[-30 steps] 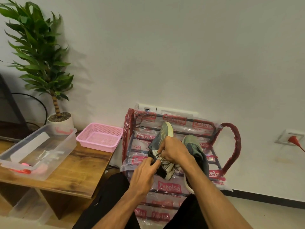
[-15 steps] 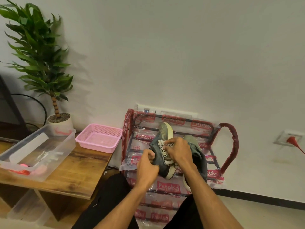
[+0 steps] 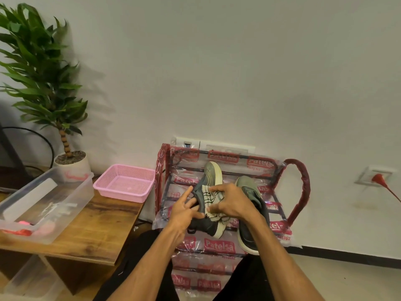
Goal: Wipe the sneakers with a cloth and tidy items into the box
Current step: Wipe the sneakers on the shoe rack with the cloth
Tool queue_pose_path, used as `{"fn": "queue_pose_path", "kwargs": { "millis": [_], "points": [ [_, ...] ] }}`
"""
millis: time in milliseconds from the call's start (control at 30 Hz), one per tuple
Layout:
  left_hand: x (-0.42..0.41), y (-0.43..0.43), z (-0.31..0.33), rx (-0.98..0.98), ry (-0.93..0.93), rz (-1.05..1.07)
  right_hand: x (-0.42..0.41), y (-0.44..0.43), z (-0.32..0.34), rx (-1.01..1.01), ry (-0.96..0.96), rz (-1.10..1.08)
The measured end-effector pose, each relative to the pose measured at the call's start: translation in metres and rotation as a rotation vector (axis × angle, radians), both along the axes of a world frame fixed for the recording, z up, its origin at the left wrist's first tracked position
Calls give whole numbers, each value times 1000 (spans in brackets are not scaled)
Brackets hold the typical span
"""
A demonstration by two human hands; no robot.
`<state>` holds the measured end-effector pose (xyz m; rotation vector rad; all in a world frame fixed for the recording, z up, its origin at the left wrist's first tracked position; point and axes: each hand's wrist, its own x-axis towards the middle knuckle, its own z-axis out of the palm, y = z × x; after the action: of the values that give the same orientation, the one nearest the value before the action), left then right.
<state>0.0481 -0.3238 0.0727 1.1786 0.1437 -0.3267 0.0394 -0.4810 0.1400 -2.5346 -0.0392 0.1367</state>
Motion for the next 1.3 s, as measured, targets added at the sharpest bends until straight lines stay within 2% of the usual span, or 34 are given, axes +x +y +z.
{"fn": "queue_pose_path", "kwargs": {
  "millis": [133, 200, 267, 367, 467, 567, 733, 800, 967, 1167, 1300],
  "points": [
    [-5, 3, 0, 2, -36, -46, -1, 6, -5, -170, -37, 1],
    [-9, 1, 3, 55, -69, -75, -3, 11, -7, -298, -80, -23],
    [-12, -1, 5, 120, -109, -93, -4, 16, -8, -334, -106, -35],
    [-13, -2, 4, 194, -151, -60, -3, 21, -10, -282, -156, -62],
    [-12, -2, 2, 176, -159, -16, -3, 22, -11, -219, -139, -55],
    [-11, -2, 4, 175, -146, -15, -5, 22, -13, -259, -175, -35],
    [-9, -5, 6, 278, -167, -57, -1, 29, -15, -289, -290, -119],
    [-7, -4, 5, 262, -163, -39, 1, 31, -11, -249, -289, -137],
    [4, -5, -4, 239, -199, 11, -6, 32, -11, -228, -255, -25],
    [1, -13, -2, 230, -189, -13, -2, 35, -15, -248, -321, -123],
    [3, -11, -4, 302, -223, 45, -6, 37, -8, -193, -260, -94]
  ]
}}
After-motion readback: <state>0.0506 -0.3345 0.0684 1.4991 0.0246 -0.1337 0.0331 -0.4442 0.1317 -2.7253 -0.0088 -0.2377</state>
